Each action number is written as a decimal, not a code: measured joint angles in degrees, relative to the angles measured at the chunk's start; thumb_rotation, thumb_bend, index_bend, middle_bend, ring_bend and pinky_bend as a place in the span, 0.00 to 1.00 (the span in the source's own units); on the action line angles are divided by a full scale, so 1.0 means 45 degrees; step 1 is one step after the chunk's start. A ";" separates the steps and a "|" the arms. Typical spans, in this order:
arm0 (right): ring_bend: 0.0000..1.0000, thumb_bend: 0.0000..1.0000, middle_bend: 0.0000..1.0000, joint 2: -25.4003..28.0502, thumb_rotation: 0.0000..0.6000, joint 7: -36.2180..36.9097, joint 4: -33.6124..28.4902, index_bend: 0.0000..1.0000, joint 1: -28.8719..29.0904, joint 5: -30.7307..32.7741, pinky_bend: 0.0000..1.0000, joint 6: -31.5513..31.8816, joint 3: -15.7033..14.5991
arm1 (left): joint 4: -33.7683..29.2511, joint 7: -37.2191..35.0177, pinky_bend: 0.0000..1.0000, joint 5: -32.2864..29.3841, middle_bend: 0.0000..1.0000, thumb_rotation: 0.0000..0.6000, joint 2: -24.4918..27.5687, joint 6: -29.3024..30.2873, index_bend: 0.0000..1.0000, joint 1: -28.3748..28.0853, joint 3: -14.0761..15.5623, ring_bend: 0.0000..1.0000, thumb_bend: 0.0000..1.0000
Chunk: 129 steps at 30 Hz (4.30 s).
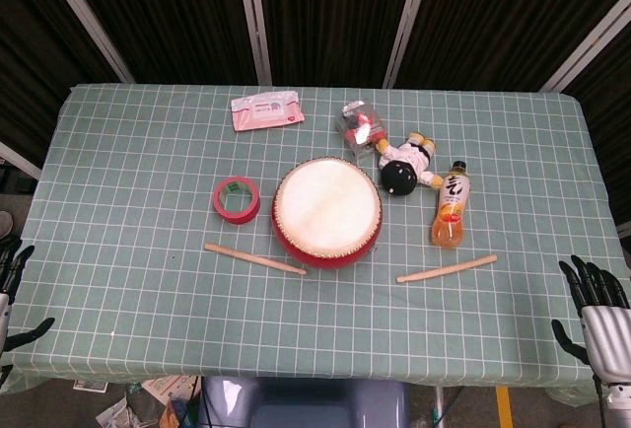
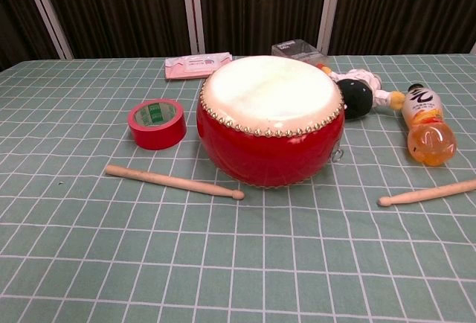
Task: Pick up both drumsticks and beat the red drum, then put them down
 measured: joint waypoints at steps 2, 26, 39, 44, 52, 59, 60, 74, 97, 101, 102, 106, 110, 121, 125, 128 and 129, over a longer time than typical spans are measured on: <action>0.00 0.39 0.00 0.0011 1.00 0.0034 -0.0007 0.00 0.0001 -0.0005 0.09 -0.0001 -0.0003 | 0.0006 0.0024 0.07 0.0007 0.00 1.00 -0.0004 0.0000 0.00 0.0001 0.0005 0.00 0.01; 0.00 0.39 0.00 0.0022 1.00 0.0071 -0.0047 0.00 0.0053 0.0041 0.09 -0.0129 -0.0006 | -0.0780 0.0956 0.99 -0.0324 0.96 1.00 0.0120 -0.1193 0.34 -0.0921 -0.0395 0.95 0.17; 0.00 0.39 0.00 0.0082 1.00 0.0220 -0.0091 0.00 0.0065 0.0123 0.09 -0.0237 -0.0029 | -0.1664 0.4159 1.00 -0.3281 1.00 1.00 -0.1232 -0.4573 0.48 -0.3671 -0.1901 1.00 0.21; 0.00 0.39 0.00 0.0138 1.00 0.0336 -0.0125 0.00 0.0047 0.0194 0.09 -0.0270 -0.0036 | -0.1690 0.6203 1.00 -0.5226 1.00 1.00 -0.2275 -0.5591 0.46 -0.5012 -0.2462 1.00 0.23; 0.00 0.39 0.00 0.0232 1.00 0.0531 -0.0165 0.00 0.0018 0.0296 0.09 -0.0348 -0.0065 | -0.0598 0.8616 1.00 -0.7492 1.00 1.00 -0.4450 -0.6363 0.46 -0.6862 -0.2836 1.00 0.25; 0.00 0.39 0.00 0.0320 1.00 0.0731 -0.0209 0.00 0.0006 0.0399 0.09 -0.0441 -0.0083 | 0.0852 0.9731 1.00 -0.8667 1.00 1.00 -0.6312 -0.6669 0.46 -0.8182 -0.2865 1.00 0.26; 0.00 0.39 0.00 0.0335 1.00 0.0765 -0.0216 0.00 0.0002 0.0415 0.09 -0.0450 -0.0084 | 0.1038 0.9847 1.00 -0.8795 1.00 1.00 -0.6525 -0.6685 0.46 -0.8338 -0.2860 1.00 0.26; 0.00 0.39 0.00 0.0472 1.00 0.1166 -0.0248 0.00 -0.0001 0.0482 0.09 -0.0561 -0.0099 | 0.2875 1.0666 1.00 -1.0104 1.00 1.00 -0.8309 -0.6781 0.47 -0.9716 -0.2532 1.00 0.28; 0.00 0.39 0.00 0.0382 1.00 0.0875 -0.0273 0.00 0.0012 0.0477 0.09 -0.0531 -0.0062 | 0.1171 0.8907 1.00 -0.9102 1.00 1.00 -0.7170 -0.5914 0.75 -0.9356 -0.2237 1.00 0.55; 0.00 0.39 0.00 0.0335 1.00 0.0740 -0.0255 0.00 0.0013 0.0451 0.09 -0.0491 -0.0050 | -0.0351 0.8430 1.00 -0.8580 1.00 1.00 -0.6202 -0.5483 0.76 -0.9062 -0.2269 1.00 0.55; 0.00 0.39 0.00 0.0322 1.00 0.0710 -0.0252 0.00 0.0014 0.0446 0.09 -0.0484 -0.0047 | -0.0715 0.8333 1.00 -0.8451 1.00 1.00 -0.5964 -0.5369 0.76 -0.8982 -0.2265 1.00 0.55; 0.00 0.39 0.00 0.0280 1.00 0.0644 -0.0251 0.00 0.0018 0.0446 0.08 -0.0466 -0.0032 | -0.2350 0.7860 1.00 -0.7877 1.00 1.00 -0.4846 -0.4808 0.76 -0.8530 -0.2192 1.00 0.55; 0.00 0.39 0.00 0.0242 1.00 0.0581 -0.0267 0.00 0.0091 0.0353 0.09 -0.0462 0.0006 | -0.4060 0.7230 1.00 -0.7232 1.00 1.00 -0.3365 -0.4105 0.76 -0.7813 -0.1979 1.00 0.55; 0.98 0.39 0.92 0.0135 1.00 -0.1274 -0.0685 0.18 0.1137 0.0237 0.96 -0.1614 0.0328 | -0.5991 0.5507 1.00 -0.5547 1.00 1.00 -0.0274 -0.2973 0.76 -0.6111 -0.1173 1.00 0.55; 1.00 0.39 1.00 -0.0121 1.00 -0.2901 -0.1068 0.34 0.1879 0.0540 1.00 -0.2617 0.0596 | -0.6326 0.5162 1.00 -0.5294 1.00 1.00 0.0313 -0.2890 0.76 -0.5897 -0.1109 1.00 0.55; 1.00 0.39 1.00 -0.0513 1.00 -0.4241 -0.1252 0.38 0.2411 0.1013 1.00 -0.3324 0.0809 | -0.6492 0.5021 1.00 -0.5102 1.00 1.00 0.0574 -0.2873 0.76 -0.5796 -0.1103 1.00 0.55; 1.00 0.39 1.00 -0.0654 1.00 -0.4603 -0.1304 0.38 0.2561 0.1240 1.00 -0.3546 0.0869 | -0.6525 0.4991 1.00 -0.5055 1.00 1.00 0.0626 -0.2862 0.76 -0.5765 -0.1103 1.00 0.55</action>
